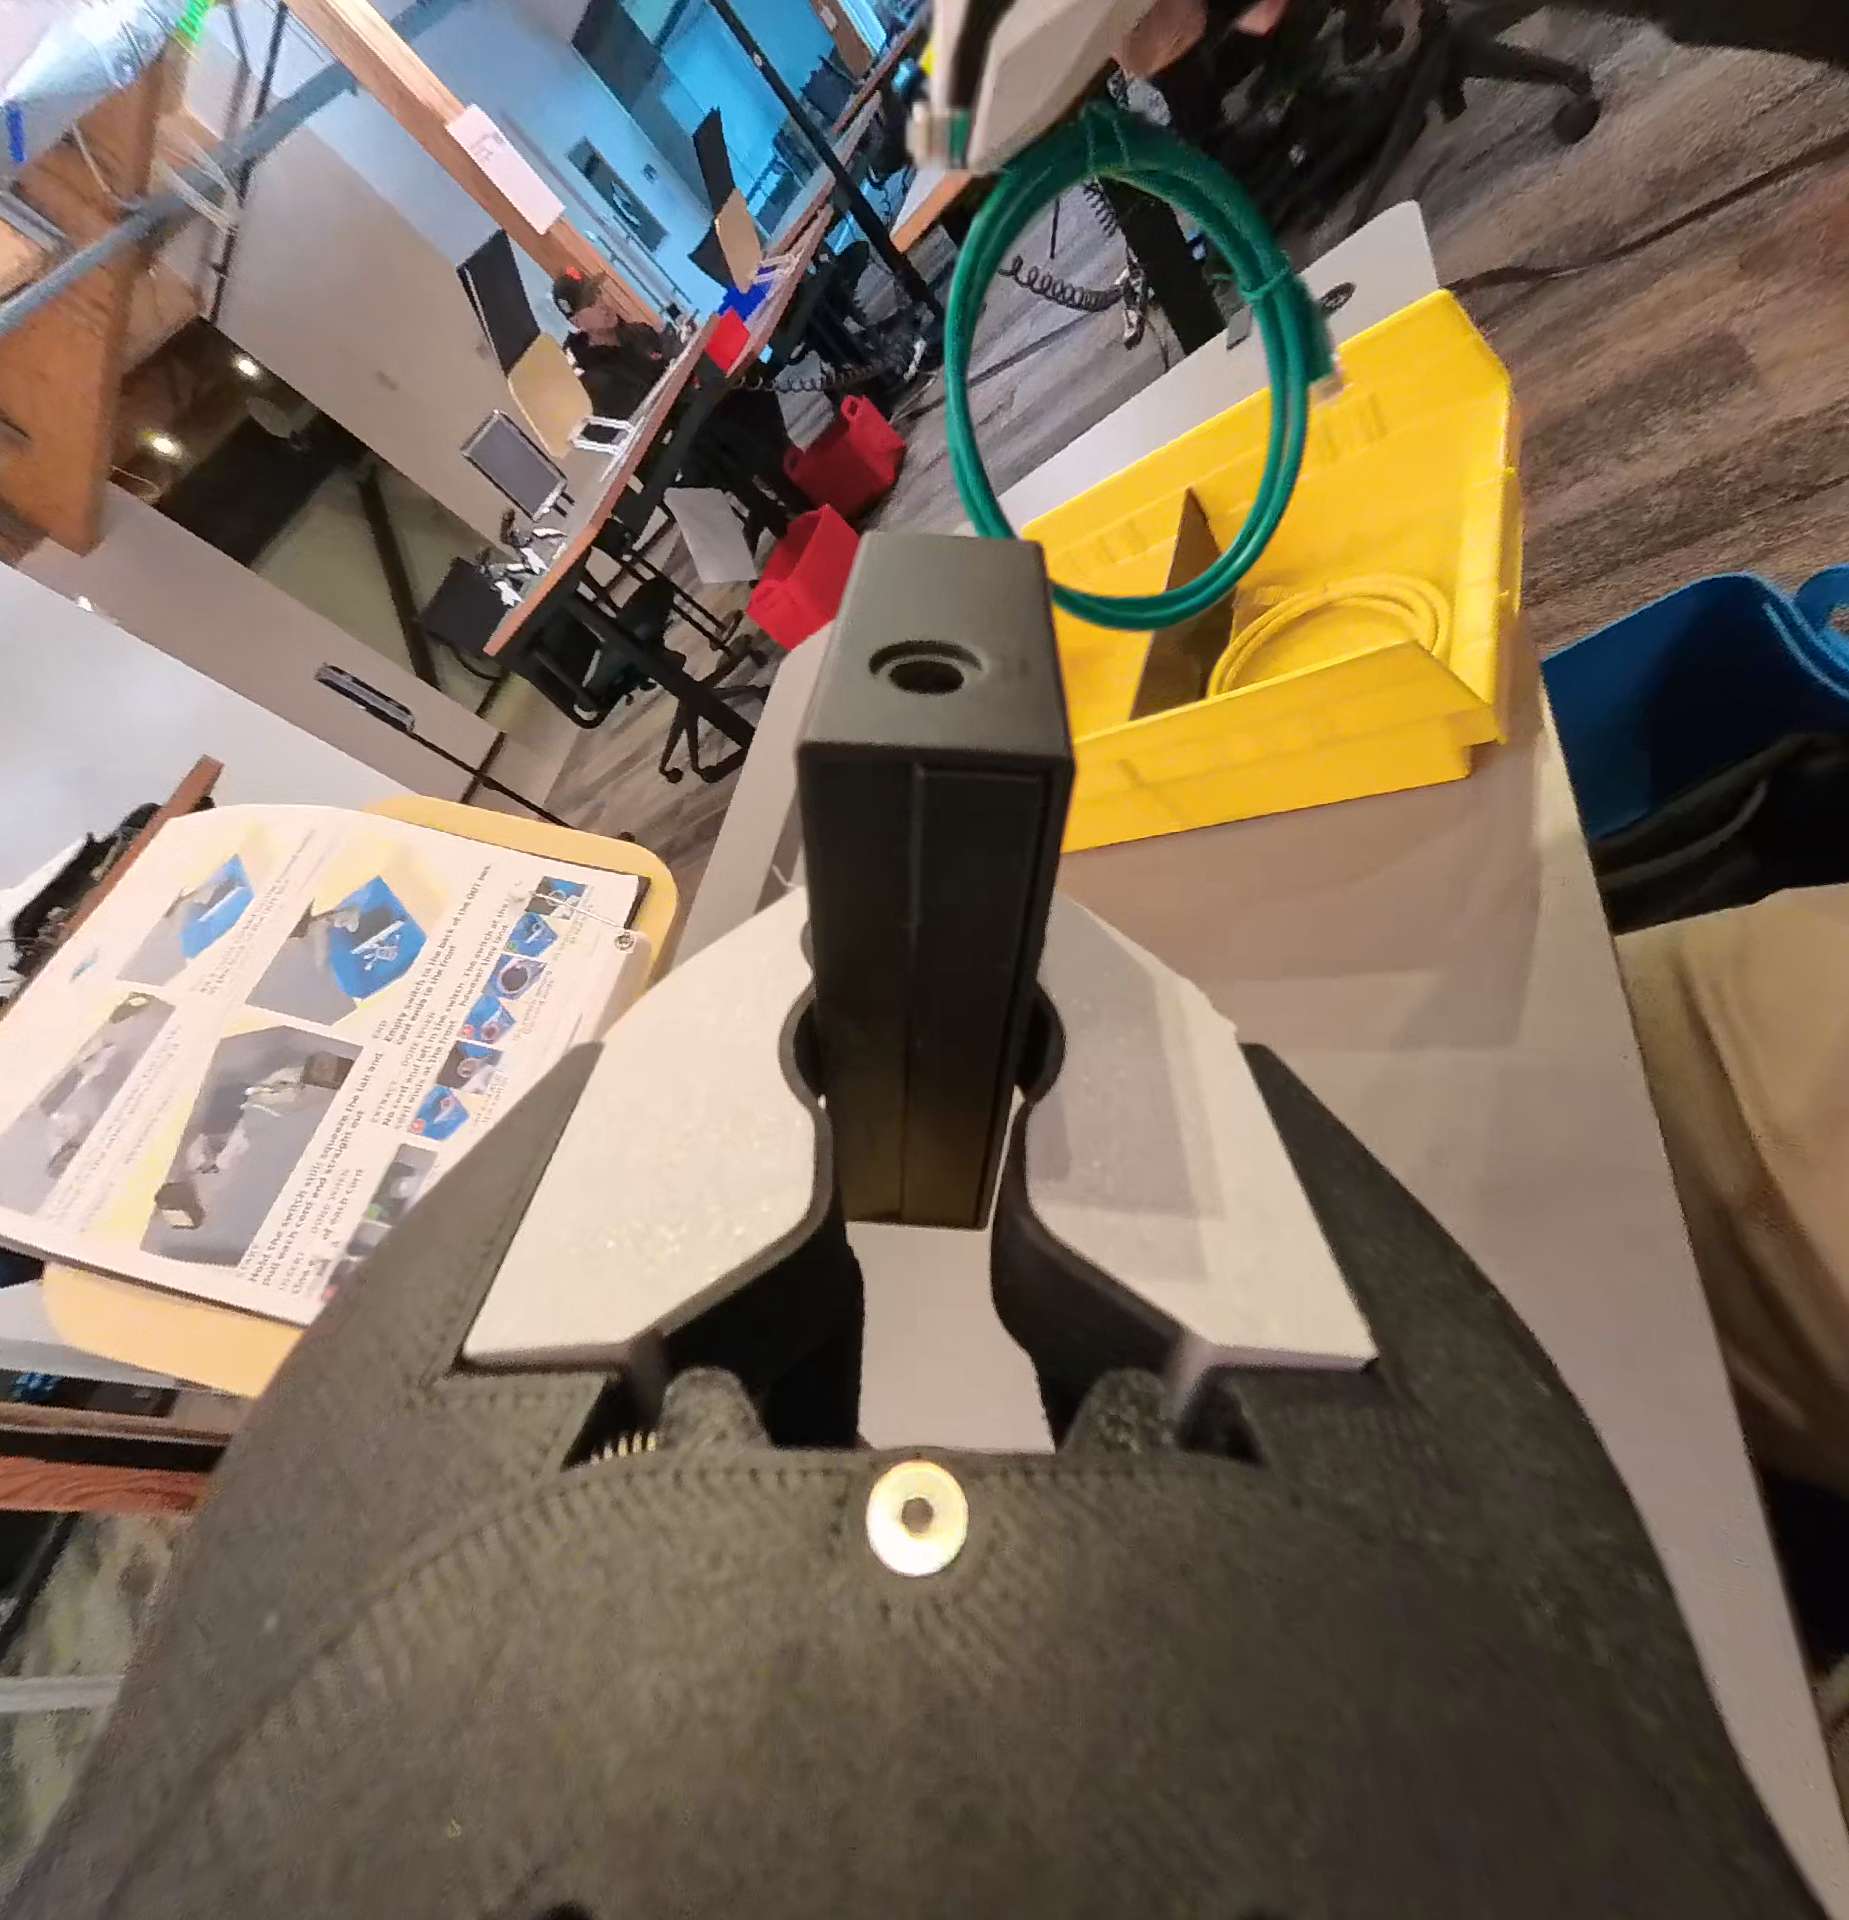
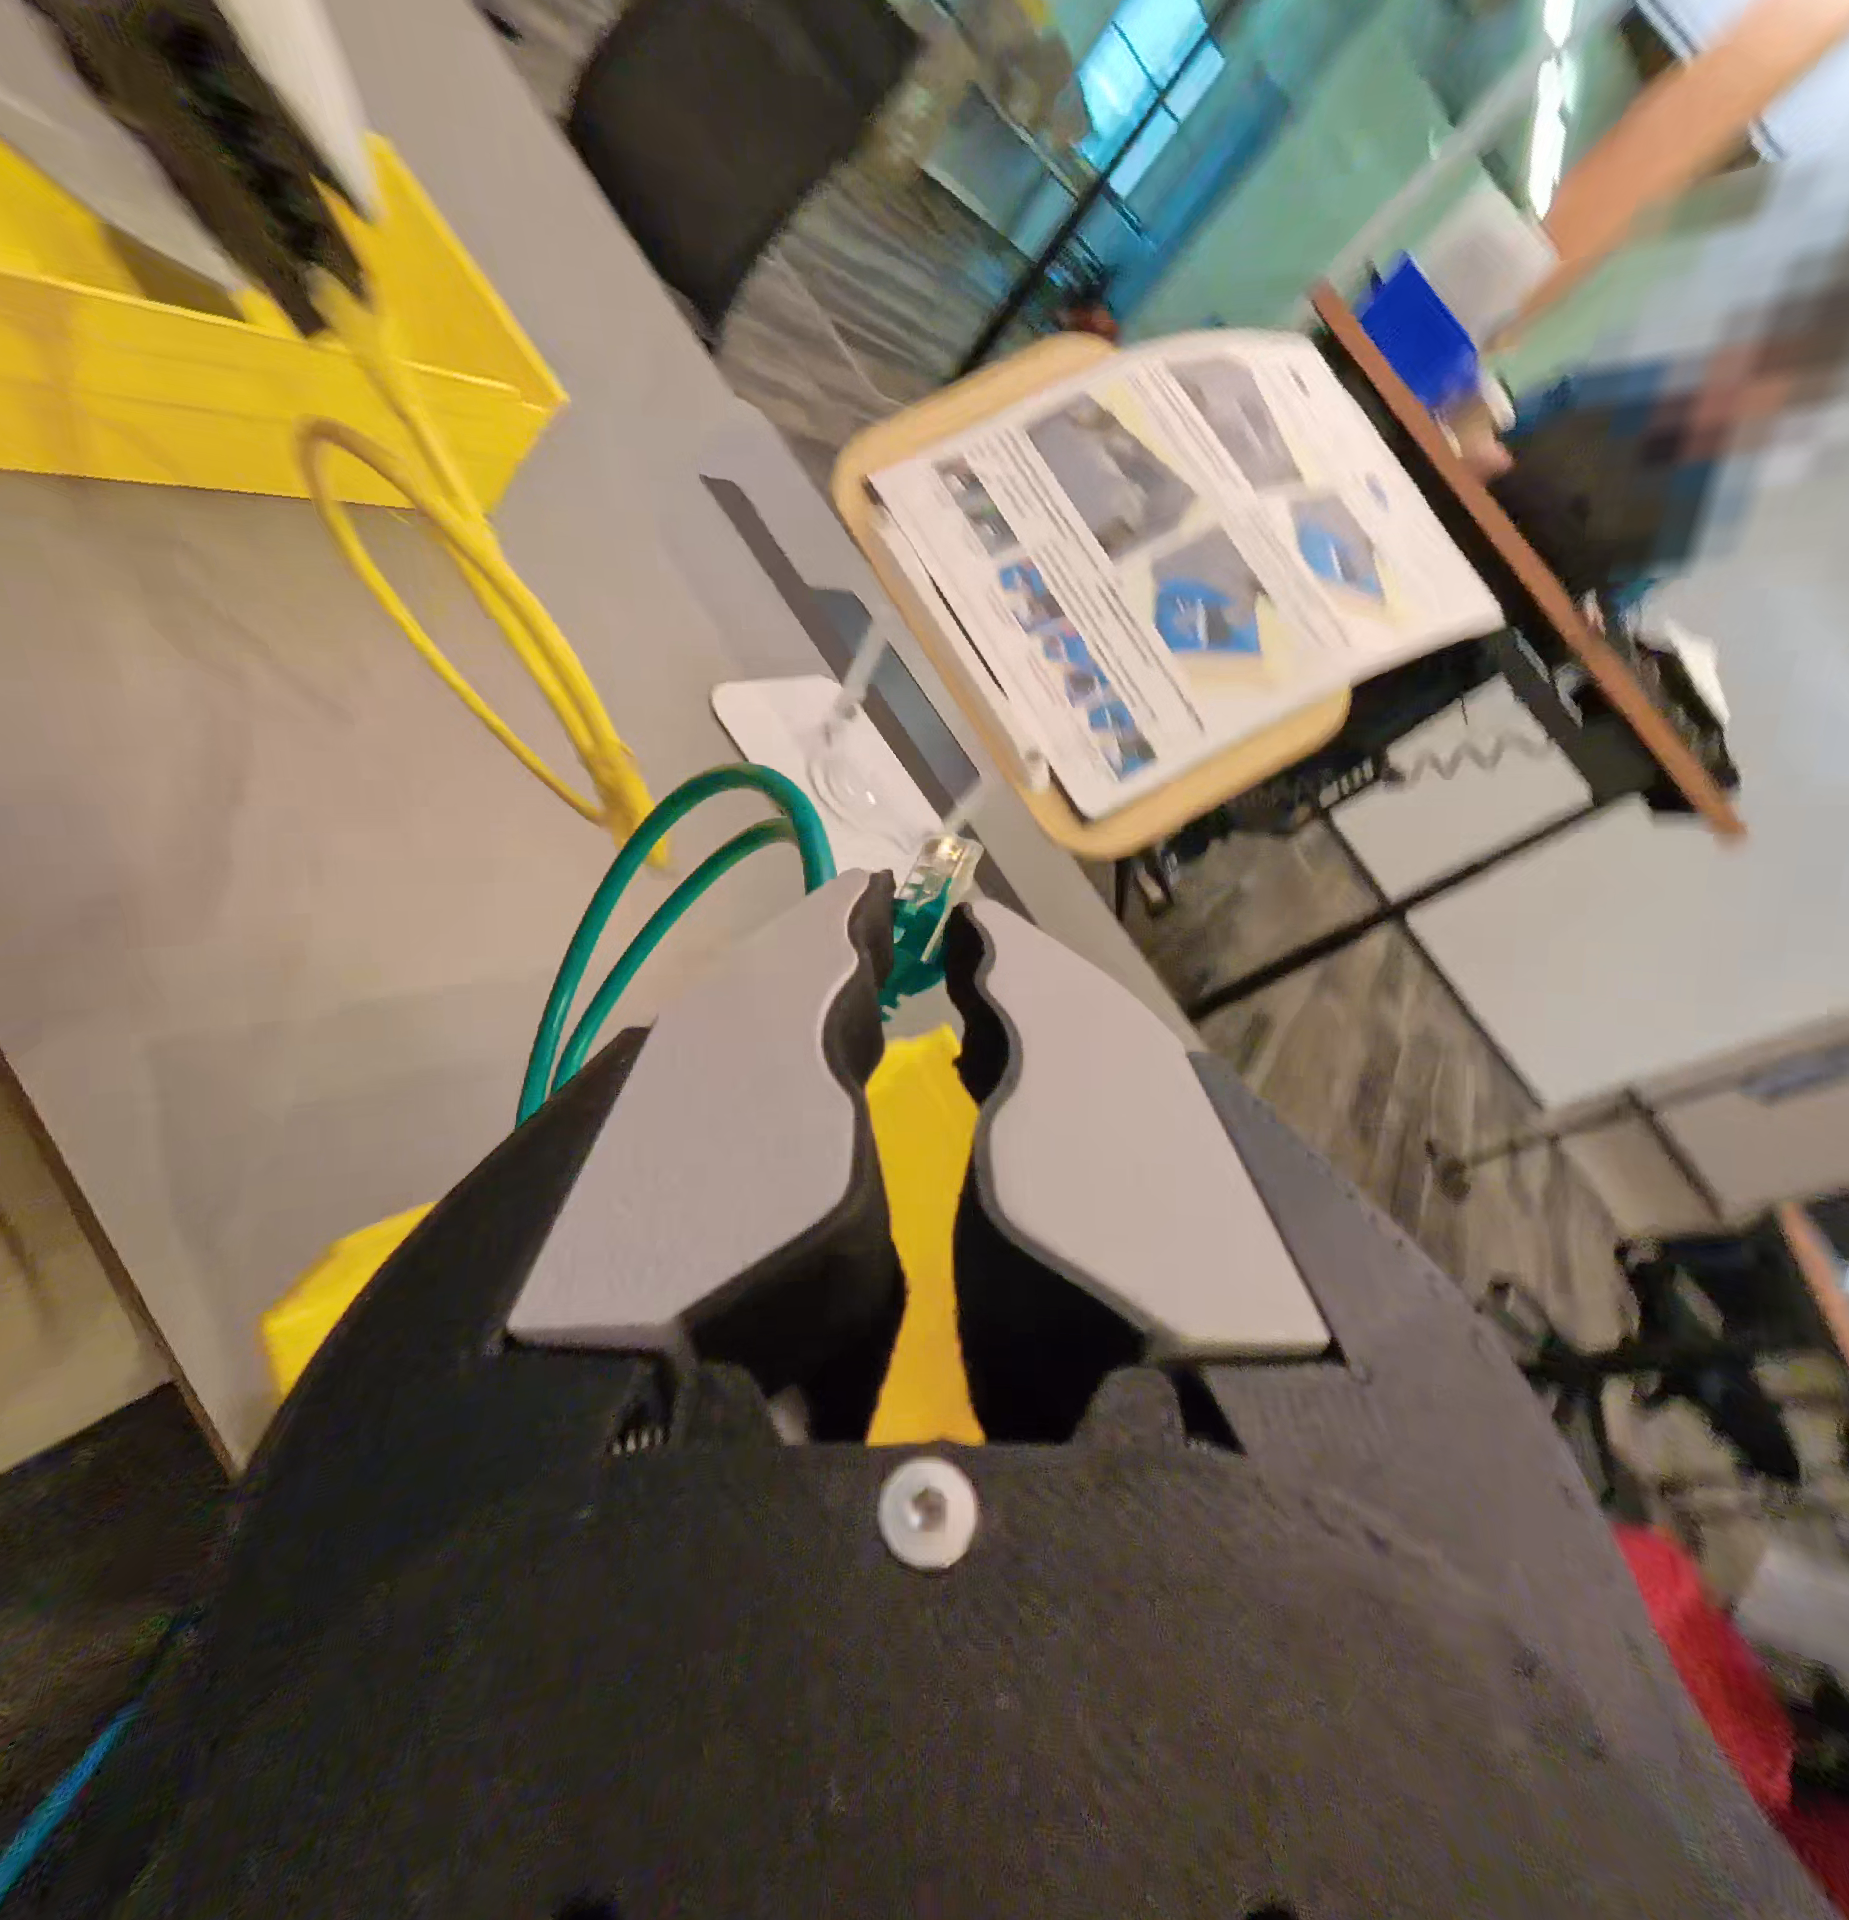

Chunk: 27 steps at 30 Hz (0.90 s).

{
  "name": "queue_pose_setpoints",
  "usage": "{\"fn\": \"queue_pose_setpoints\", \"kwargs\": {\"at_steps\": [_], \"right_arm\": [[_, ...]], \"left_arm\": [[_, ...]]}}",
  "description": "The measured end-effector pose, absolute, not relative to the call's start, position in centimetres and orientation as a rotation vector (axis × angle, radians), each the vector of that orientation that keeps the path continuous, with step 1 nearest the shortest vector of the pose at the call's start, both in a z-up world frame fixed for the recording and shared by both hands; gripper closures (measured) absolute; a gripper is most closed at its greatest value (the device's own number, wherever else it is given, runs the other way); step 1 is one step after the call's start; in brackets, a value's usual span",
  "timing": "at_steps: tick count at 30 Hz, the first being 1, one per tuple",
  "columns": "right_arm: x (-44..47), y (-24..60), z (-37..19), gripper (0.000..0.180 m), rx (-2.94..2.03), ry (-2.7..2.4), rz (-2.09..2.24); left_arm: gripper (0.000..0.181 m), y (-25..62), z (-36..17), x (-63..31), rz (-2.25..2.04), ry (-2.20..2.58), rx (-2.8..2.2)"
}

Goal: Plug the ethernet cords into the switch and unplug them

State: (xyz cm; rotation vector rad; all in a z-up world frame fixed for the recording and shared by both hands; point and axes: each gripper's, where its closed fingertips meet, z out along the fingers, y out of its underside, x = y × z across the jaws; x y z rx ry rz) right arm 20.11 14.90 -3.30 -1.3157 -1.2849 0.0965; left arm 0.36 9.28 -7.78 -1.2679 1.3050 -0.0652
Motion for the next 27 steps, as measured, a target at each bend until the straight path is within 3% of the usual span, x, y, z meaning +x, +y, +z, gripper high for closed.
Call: {"fn": "queue_pose_setpoints", "kwargs": {"at_steps": [6, 14, 21, 27], "right_arm": [[27.4, 18.8, -9.3, 0.170, -1.582, -0.900, 0.155], [30.6, 21.4, -20.1, 0.169, -1.860, -0.703, 0.023], [32.3, 22.4, -22.3, 0.169, -1.948, -0.902, -0.496], [33.8, 23.5, -25.2, 0.168, -2.152, -0.930, -0.557]], "left_arm": [[0.151, 9.5, -7.3, 0.1, -0.043, 1.291, -1.263], [0.151, 9.8, -8.0, 0.1, 0.013, 1.315, -1.263], [0.151, 10.1, -8.0, -0.2, 0.040, 1.313, -1.266], [0.151, 10.2, -7.7, -0.6, 0.061, 1.299, -1.268]]}}
